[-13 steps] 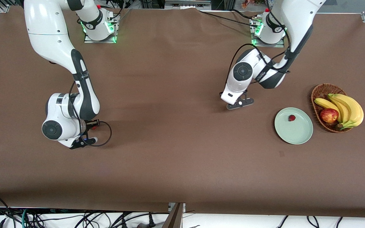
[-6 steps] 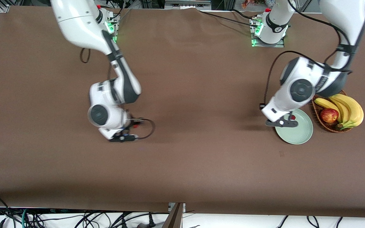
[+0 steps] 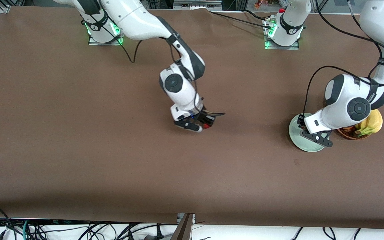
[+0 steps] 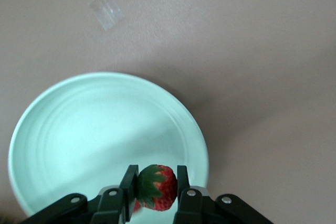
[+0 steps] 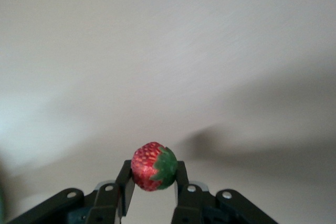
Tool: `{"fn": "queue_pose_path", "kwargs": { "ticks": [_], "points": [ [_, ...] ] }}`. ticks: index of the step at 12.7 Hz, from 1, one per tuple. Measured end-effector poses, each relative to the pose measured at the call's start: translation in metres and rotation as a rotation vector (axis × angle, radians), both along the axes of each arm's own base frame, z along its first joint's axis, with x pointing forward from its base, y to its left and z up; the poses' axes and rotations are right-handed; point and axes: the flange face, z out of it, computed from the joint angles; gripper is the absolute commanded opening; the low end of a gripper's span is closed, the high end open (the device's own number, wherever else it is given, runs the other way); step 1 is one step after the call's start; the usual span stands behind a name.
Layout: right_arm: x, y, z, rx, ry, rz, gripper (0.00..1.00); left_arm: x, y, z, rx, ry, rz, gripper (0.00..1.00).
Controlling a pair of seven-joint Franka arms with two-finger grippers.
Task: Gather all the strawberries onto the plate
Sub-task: 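Carry the strawberry to the plate with the left gripper while the right gripper releases another, then release the strawberry on the plate with the left gripper while the right gripper withdraws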
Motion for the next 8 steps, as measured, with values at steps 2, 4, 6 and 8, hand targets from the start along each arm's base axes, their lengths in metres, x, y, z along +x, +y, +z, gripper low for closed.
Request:
{"fn": "queue_pose_path", "kwargs": {
  "ticks": [2,4,6,8],
  "points": [
    [-0.021,0.031,-0.009,0.061,-0.054,-0.017,1.0,0.004,0.008,-0.026,-0.044,-0.027,-0.042,0.31],
    [-0.026,0.042,-0.004,0.08,-0.071,-0.014,1.0,0.006,0.009,-0.036,-0.06,-0.031,-0.061,1.0],
    [-0.007,0.029,0.003,0.053,-0.069,-0.025,1.0,0.009,0.01,-0.033,-0.061,-0.039,-0.068,1.0],
    [0.02,0.005,0.018,-0.013,-0.042,0.005,1.0,0.013,0.008,-0.023,-0.057,-0.051,-0.074,1.0]
  ]
}}
